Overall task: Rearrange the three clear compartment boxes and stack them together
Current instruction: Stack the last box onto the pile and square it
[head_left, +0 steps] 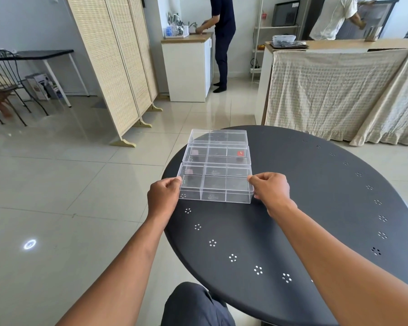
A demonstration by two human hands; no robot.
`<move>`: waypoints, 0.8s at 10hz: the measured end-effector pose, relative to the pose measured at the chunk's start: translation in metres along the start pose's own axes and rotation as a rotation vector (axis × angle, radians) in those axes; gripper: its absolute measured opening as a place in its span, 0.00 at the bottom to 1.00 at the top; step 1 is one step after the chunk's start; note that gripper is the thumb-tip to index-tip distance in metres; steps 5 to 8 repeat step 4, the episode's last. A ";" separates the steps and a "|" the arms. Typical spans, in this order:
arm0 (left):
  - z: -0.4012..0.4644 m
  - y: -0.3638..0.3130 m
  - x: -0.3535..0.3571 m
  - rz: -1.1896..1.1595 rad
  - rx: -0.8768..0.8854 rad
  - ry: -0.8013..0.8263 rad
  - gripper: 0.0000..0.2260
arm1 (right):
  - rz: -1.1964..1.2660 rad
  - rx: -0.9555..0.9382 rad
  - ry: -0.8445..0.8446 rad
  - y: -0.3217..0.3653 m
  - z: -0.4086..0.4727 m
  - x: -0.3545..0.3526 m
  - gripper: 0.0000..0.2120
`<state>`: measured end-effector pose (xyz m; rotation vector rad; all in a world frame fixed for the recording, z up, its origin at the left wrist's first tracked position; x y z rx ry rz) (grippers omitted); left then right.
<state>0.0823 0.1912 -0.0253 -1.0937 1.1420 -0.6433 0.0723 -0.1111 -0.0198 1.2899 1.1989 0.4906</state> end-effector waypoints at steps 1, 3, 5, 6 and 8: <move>-0.001 0.001 -0.001 -0.021 -0.002 -0.007 0.18 | -0.019 -0.008 0.007 0.001 -0.003 -0.003 0.14; -0.012 -0.010 -0.001 -0.068 -0.010 -0.043 0.16 | -0.023 -0.051 0.002 0.003 -0.012 -0.034 0.18; -0.022 -0.029 -0.011 0.016 0.127 -0.241 0.12 | -0.046 -0.075 -0.017 0.007 -0.015 -0.055 0.15; -0.022 -0.029 -0.011 0.016 0.127 -0.241 0.12 | -0.046 -0.075 -0.017 0.007 -0.015 -0.055 0.15; -0.022 -0.029 -0.011 0.016 0.127 -0.241 0.12 | -0.046 -0.075 -0.017 0.007 -0.015 -0.055 0.15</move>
Point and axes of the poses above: each hand's wrist, its own z-axis towards the middle knuckle, its own x-axis out of the palm, y = z × x, the point moved 5 cm from there along z, towards the middle knuckle, and after that the axes turned 2 degrees about -z, right-handed, at the moved point
